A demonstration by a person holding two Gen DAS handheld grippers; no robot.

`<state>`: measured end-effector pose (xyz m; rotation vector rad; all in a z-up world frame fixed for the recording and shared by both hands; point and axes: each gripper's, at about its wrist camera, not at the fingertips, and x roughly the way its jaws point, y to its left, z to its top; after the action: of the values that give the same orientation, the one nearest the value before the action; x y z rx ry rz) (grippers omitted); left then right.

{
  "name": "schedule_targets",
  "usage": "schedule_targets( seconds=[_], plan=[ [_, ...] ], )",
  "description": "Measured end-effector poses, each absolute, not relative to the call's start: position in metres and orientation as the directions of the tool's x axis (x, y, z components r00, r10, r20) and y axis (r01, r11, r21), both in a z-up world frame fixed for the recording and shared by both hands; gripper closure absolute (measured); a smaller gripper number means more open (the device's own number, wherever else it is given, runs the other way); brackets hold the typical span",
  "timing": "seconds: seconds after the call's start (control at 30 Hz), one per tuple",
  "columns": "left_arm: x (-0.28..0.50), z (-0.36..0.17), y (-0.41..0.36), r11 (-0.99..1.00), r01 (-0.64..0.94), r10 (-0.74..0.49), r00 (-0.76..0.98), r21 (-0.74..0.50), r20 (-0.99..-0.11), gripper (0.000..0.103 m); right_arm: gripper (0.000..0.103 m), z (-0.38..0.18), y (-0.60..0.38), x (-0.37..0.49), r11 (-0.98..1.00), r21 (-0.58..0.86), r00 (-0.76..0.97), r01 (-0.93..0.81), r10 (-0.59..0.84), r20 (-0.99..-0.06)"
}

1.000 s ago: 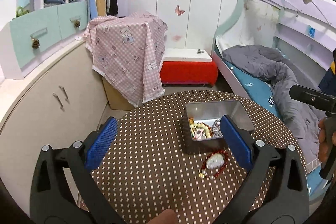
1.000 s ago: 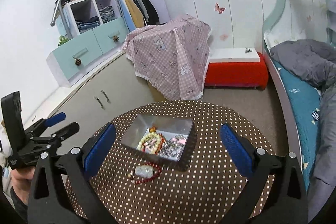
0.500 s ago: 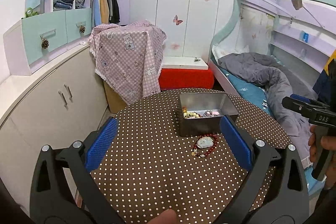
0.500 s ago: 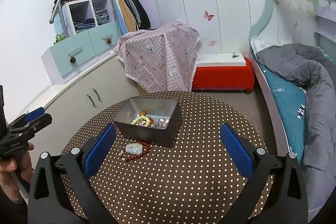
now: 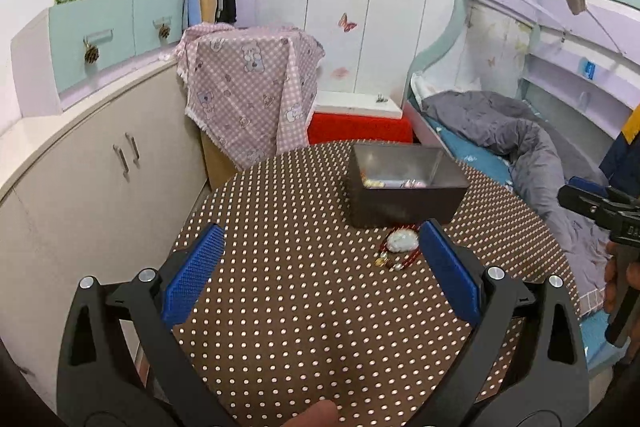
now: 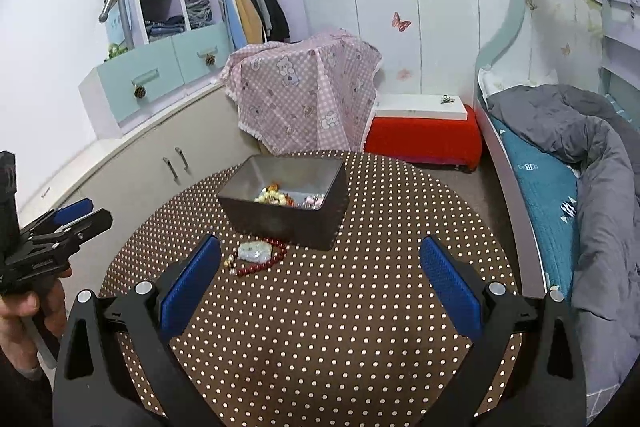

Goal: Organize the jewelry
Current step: 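Reach the left tool down and grasp the red bead bracelet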

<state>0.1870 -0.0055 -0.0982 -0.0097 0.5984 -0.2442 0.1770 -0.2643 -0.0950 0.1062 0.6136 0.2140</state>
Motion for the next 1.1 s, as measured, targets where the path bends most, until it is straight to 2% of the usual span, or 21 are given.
schedule_targets(
  seconds=[0.5,0.77,0.87,0.9,0.93,0.97,1.03,1.1],
  plan=[
    [0.234,-0.165,-0.071,0.935,0.348,-0.196,0.677,0.073,-0.709,0.007,0.007,-0.143,-0.268,0.181,0.971,0.186,0.727,-0.148,0.234,-0.646],
    [0.271,-0.191,-0.091,0.931,0.356,-0.164,0.609,0.082,-0.776,0.007,0.007,-0.153,-0.274,0.183,0.971,0.191,0.711,-0.141,0.234,-0.663],
    [0.278,-0.198,-0.095,0.927,0.372,-0.193,0.572,0.043,-0.797,0.024,0.007,-0.153,-0.273,0.183,0.971,0.191,0.71,-0.143,0.235,-0.664],
    [0.278,-0.197,-0.096,0.922,0.387,-0.218,0.565,0.023,-0.796,0.033,0.007,-0.153,-0.273,0.184,0.971,0.19,0.71,-0.142,0.234,-0.665],
    [0.278,-0.196,-0.098,0.914,0.406,-0.234,0.56,0.017,-0.794,0.046,0.007,-0.153,-0.273,0.185,0.971,0.191,0.709,-0.142,0.234,-0.665],
    [0.276,-0.194,-0.101,0.902,0.432,-0.251,0.555,0.016,-0.793,0.054,0.007,-0.153,-0.272,0.186,0.971,0.191,0.707,-0.143,0.236,-0.667],
    [0.27,-0.192,-0.106,0.879,0.477,-0.277,0.542,0.02,-0.793,0.078,0.007,-0.153,-0.269,0.188,0.971,0.188,0.705,-0.146,0.235,-0.669],
    [0.264,-0.191,-0.108,0.865,0.502,-0.301,0.531,0.008,-0.792,0.092,0.007,-0.153,-0.267,0.189,0.971,0.187,0.704,-0.147,0.236,-0.669]
  ],
)
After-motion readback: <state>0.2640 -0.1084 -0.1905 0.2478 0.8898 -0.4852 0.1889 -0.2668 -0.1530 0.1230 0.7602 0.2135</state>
